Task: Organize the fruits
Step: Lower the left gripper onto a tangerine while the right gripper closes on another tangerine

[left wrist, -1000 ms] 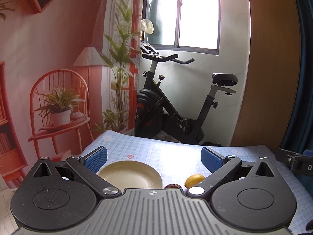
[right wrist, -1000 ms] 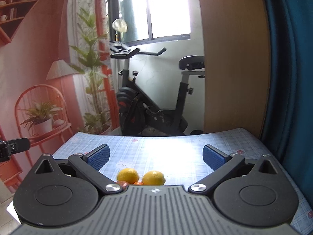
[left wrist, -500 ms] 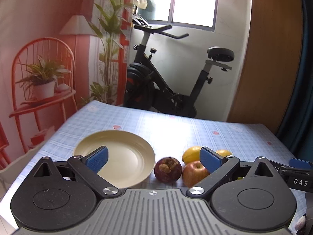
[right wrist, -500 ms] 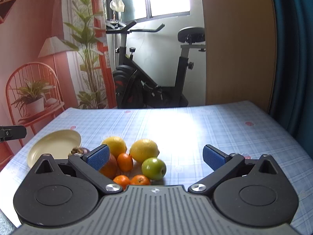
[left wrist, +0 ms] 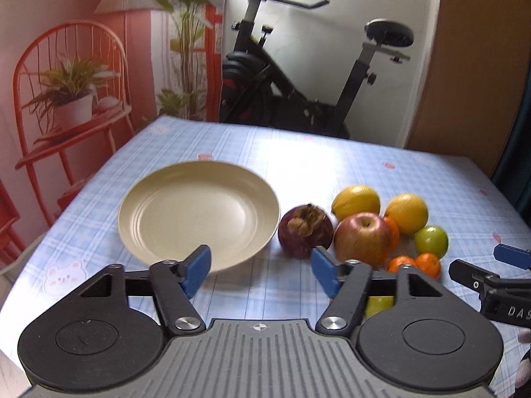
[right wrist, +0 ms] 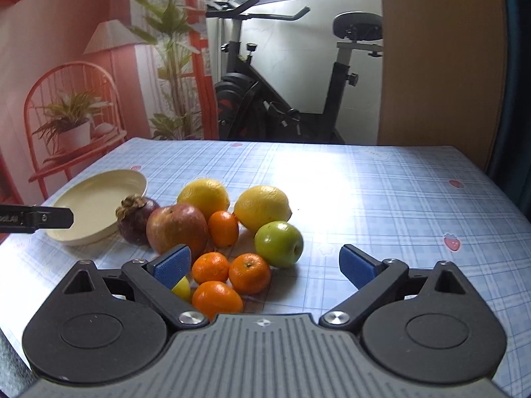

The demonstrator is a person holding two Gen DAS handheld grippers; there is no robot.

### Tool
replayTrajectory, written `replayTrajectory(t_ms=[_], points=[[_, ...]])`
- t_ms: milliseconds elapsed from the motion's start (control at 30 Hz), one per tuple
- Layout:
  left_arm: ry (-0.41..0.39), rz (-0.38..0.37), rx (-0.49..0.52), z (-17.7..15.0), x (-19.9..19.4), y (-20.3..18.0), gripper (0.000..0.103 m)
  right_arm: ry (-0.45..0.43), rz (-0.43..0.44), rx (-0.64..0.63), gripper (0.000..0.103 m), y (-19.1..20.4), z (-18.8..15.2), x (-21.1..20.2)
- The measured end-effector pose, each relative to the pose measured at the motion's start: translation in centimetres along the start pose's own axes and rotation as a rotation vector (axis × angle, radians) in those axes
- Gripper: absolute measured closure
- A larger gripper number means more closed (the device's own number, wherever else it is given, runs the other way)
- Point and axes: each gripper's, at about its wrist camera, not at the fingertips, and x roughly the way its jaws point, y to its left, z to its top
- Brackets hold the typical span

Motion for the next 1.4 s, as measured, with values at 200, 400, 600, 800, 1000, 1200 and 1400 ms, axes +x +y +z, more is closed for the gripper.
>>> replayTrajectory(t_ms=[200, 400, 600, 800, 1000, 1200, 1400], points=[[0.041, -0.056, -0.032, -0.6, 0.8, 0.6, 0.042, 0.052, 0.062, -0.042, 0.014, 0.3, -1.4, 1.3], [0.063, -0.104, -0.042, -1.1, 1.4, -0.1, 0.049, 0.069, 0.078, -0.061, 0.03, -0.1, -1.8, 1.6], [0.072, -0.128, -0.024, -1.2, 1.4, -0.9, 0.055, 0.073, 0.106, -0.083, 0.04, 0.2, -2.2, 1.6], [0.086, -0.14, -0.026, -1.1, 1.5, -1.1, 0.057, 0.075, 0.135, -0.094, 0.044, 0.4, -2.3, 1.8], [0.092, -0.153, -0.024, -1.0, 1.5, -1.5, 0.059, 0.082, 0.149, -0.105, 0.046, 0.7, -2.3, 2.3], [0.101, -0.154, -0.042, -1.1, 1.5, -1.4, 0.059, 0.102, 0.164, -0.088, 0.046, 0.6, -2.3, 3.2], [0.104, -0.159, -0.038, -1.0, 1.6, -1.7, 0.059, 0.12, 0.181, -0.061, 0.05, 0.2, -2.3, 3.5]])
